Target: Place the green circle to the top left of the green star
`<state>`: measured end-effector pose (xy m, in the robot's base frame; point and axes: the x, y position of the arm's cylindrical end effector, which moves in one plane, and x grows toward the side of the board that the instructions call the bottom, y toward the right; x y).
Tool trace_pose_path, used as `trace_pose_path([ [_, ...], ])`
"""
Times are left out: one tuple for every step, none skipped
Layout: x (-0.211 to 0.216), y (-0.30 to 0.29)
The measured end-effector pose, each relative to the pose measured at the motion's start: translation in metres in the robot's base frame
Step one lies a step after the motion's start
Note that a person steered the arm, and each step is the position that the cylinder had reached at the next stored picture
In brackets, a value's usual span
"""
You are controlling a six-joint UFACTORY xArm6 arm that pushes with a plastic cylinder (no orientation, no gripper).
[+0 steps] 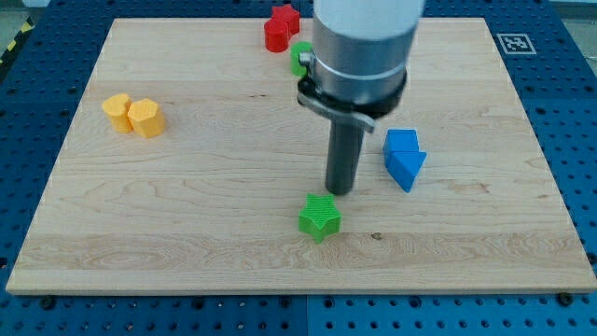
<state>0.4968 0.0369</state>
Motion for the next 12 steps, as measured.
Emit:
trace_pose_path([
  [-0.045,-0.021],
  [-0.094,-0.041],
  [-0.14,-0.065],
  [-0.173,-0.079],
  [-0.19,-0.079],
  [-0.211,-0.08],
  [-0.213,-0.079],
  [-0.213,-0.068],
  [-0.213,-0.044],
  [-0.213,-0.017],
  [-0.225,0.004],
  [-0.225,0.038],
])
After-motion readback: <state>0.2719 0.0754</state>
